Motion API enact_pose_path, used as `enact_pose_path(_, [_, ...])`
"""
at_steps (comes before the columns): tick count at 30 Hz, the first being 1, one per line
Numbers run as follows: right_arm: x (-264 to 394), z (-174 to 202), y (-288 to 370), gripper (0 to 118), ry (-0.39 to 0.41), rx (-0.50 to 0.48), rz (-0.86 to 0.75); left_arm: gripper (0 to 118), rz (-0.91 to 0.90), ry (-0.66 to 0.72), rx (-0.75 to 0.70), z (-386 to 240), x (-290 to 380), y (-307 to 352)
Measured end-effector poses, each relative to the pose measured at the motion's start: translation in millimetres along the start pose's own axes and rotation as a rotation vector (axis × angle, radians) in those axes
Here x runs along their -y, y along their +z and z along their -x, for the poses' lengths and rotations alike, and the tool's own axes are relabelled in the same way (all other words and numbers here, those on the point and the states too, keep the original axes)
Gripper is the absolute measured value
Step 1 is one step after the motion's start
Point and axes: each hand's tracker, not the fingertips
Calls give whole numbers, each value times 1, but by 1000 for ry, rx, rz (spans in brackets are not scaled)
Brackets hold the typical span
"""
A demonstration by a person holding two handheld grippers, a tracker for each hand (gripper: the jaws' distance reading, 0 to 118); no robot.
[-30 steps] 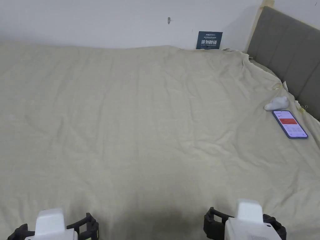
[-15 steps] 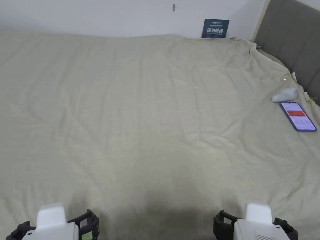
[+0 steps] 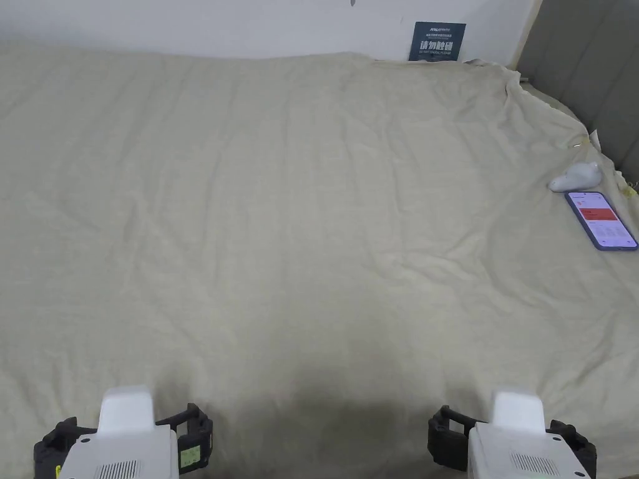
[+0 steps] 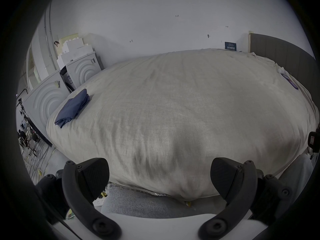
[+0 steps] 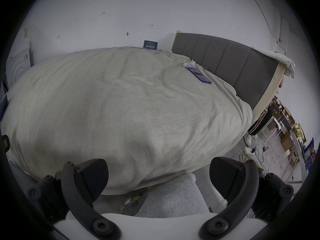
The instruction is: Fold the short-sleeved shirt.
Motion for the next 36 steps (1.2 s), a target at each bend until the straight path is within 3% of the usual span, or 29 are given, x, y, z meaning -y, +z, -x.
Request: enact_pose_path(36, [0, 5, -3, 116, 43, 17, 30, 118, 14, -74, -6, -11, 1, -1])
